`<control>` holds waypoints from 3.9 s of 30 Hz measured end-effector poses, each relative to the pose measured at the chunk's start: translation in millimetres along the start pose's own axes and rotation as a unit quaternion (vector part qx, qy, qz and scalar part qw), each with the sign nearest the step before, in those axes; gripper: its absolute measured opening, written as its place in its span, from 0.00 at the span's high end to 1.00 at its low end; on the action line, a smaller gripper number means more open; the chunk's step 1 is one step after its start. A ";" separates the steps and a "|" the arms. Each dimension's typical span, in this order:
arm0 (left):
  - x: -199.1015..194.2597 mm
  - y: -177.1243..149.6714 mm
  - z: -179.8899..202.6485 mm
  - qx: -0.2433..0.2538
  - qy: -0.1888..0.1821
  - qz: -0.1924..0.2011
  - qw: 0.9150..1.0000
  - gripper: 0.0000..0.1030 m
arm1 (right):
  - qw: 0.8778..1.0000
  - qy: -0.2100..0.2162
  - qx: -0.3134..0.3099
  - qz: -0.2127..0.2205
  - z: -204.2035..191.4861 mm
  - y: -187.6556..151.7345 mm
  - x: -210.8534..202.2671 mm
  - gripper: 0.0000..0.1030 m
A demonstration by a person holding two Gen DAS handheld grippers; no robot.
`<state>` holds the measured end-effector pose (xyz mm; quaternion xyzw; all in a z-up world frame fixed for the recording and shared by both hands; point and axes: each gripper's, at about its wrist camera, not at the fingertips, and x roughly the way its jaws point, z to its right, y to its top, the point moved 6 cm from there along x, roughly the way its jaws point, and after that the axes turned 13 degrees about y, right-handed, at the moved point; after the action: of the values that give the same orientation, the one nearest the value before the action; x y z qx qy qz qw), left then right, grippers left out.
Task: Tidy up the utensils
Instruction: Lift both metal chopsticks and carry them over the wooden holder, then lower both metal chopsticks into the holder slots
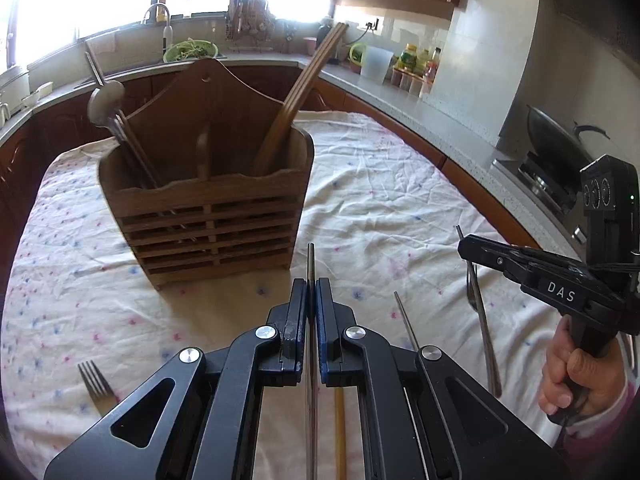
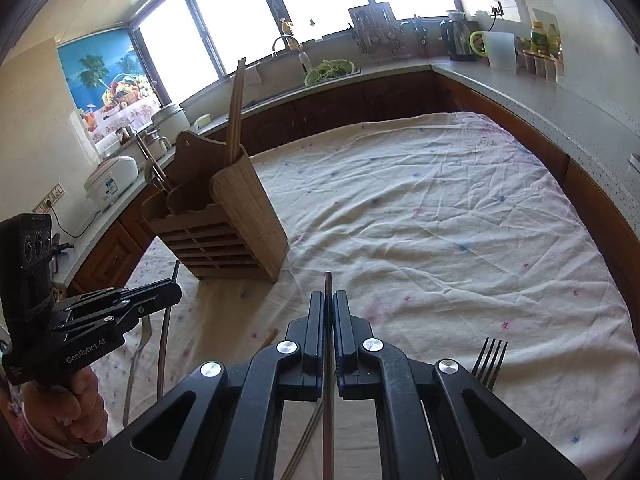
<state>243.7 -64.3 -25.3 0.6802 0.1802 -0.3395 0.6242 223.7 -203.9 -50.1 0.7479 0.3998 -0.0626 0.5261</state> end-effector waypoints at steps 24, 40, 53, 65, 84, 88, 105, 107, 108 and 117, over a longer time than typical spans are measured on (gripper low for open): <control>-110.1 -18.8 -62.4 -0.082 0.016 0.094 0.992 0.96 | 0.995 0.034 -0.040 0.087 -63.7 22.2 -70.5 0.96; -126.2 1.9 -74.5 -0.091 0.025 0.126 0.988 0.96 | 0.991 0.049 -0.052 0.110 -79.2 44.1 -69.6 0.96; -135.5 49.5 -94.5 -0.097 0.043 0.178 0.978 0.96 | 0.984 0.066 -0.070 0.149 -101.0 92.4 -55.4 0.96; -129.7 116.3 -114.2 -0.115 0.053 0.229 0.965 0.96 | 0.974 0.071 -0.078 0.201 -110.0 153.1 -34.3 0.96; -65.2 149.0 -138.9 -0.161 0.108 0.248 0.949 0.96 | 0.971 0.049 -0.077 0.219 -88.7 172.3 25.3 0.96; -44.7 133.6 -141.8 -0.169 0.112 0.231 0.952 0.96 | 0.974 0.046 -0.070 0.208 -80.1 158.6 39.9 0.96; -7.4 99.7 -138.2 -0.171 0.112 0.176 0.963 0.95 | 0.984 0.037 -0.048 0.168 -64.5 129.9 64.3 0.95; -7.7 100.2 -137.4 -0.169 0.114 0.176 0.963 0.95 | 0.984 0.038 -0.047 0.166 -64.2 130.4 64.4 0.95; -7.4 100.7 -137.5 -0.169 0.114 0.176 0.963 0.95 | 0.984 0.037 -0.047 0.166 -64.1 130.6 64.5 0.95; -6.9 101.2 -138.3 -0.167 0.114 0.169 0.965 0.94 | 0.986 0.033 -0.050 0.158 -64.7 129.8 66.0 0.94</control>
<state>339.3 55.5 51.6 0.6211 0.1869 -0.1148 0.7524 333.1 -131.1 40.0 0.7760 0.2969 0.0661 0.5526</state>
